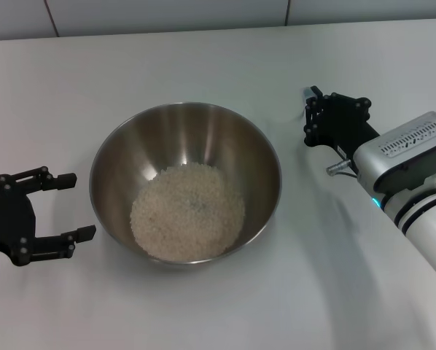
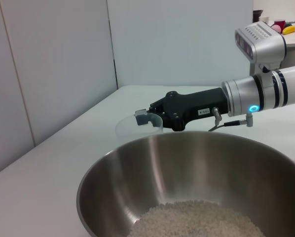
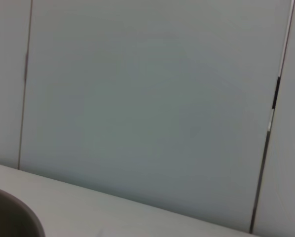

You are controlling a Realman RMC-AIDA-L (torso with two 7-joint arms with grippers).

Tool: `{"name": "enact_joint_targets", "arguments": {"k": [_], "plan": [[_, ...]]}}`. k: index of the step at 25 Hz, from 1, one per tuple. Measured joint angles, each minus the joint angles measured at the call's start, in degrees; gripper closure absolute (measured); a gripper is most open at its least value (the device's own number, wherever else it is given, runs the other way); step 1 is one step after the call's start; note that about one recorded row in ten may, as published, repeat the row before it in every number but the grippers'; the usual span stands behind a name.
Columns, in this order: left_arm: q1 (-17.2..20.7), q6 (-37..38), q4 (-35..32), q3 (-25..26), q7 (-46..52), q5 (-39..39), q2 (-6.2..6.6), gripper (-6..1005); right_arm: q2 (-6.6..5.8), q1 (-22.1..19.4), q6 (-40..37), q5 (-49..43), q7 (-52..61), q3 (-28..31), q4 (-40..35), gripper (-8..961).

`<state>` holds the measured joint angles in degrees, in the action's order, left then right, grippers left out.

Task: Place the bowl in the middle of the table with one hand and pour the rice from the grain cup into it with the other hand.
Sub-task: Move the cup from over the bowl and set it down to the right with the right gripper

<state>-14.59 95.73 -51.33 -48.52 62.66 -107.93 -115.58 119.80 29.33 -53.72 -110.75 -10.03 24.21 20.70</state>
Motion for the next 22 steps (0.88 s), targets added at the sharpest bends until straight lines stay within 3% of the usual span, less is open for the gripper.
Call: {"name": "enact_joint_targets", "arguments": {"k": [9, 12, 18, 22], "plan": [[-0.1, -0.1, 0.0, 0.0, 0.0, 0.0, 0.00, 184, -0.01, -1.1, 0.8, 0.0, 1.7, -0.2, 0.1, 910], [-0.2, -0.1, 0.2, 0.0, 0.0, 0.0, 0.00, 184, -0.02, -1.9, 0.8, 0.0, 1.7, -0.7, 0.3, 717], [-0.4, -0.3, 0.4, 0.0, 0.0, 0.0, 0.05, 185, -0.22, -4.6, 0.2, 0.0, 1.7, -0.6, 1.4, 488], [-0.4, -0.3, 0.4, 0.0, 0.0, 0.0, 0.07, 185, -0.46, -6.7, -1.8, 0.0, 1.8, -0.6, 2.4, 396]]}}
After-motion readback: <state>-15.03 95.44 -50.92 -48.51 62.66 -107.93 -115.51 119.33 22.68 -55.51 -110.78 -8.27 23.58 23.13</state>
